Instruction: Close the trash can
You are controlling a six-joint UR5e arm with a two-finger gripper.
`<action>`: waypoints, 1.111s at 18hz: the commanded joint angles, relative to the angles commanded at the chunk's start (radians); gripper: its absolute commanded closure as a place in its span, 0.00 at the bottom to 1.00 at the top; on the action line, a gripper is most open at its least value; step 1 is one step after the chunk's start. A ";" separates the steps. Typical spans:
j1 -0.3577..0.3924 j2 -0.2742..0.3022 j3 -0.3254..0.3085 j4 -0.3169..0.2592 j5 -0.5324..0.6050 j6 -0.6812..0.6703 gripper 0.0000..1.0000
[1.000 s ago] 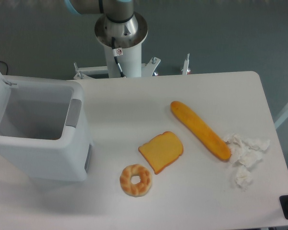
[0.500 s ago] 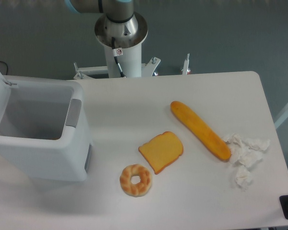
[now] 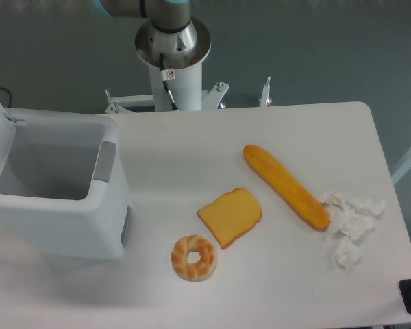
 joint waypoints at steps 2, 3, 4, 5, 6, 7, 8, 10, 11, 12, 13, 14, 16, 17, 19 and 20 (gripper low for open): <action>-0.003 -0.003 -0.002 0.000 0.000 0.000 0.00; -0.006 -0.006 -0.003 0.000 0.002 0.000 0.00; -0.006 -0.011 -0.003 0.000 0.002 0.000 0.00; -0.006 -0.014 -0.003 0.000 0.003 0.000 0.00; -0.006 -0.017 -0.003 0.000 0.005 0.000 0.00; -0.006 -0.018 -0.006 0.000 0.005 0.000 0.00; -0.006 -0.020 -0.008 0.000 0.006 0.000 0.00; -0.006 -0.021 -0.017 0.000 0.011 0.000 0.00; -0.006 -0.021 -0.018 0.000 0.011 0.002 0.00; -0.006 -0.021 -0.020 0.000 0.011 0.003 0.00; -0.006 -0.023 -0.020 0.000 0.017 0.003 0.00; -0.006 -0.025 -0.020 0.000 0.023 0.003 0.00; -0.005 -0.028 -0.018 0.000 0.026 0.005 0.00; -0.005 -0.028 -0.018 0.000 0.026 0.006 0.00; -0.003 -0.025 -0.020 0.000 0.026 0.006 0.00; -0.002 -0.023 -0.020 -0.002 0.031 0.006 0.00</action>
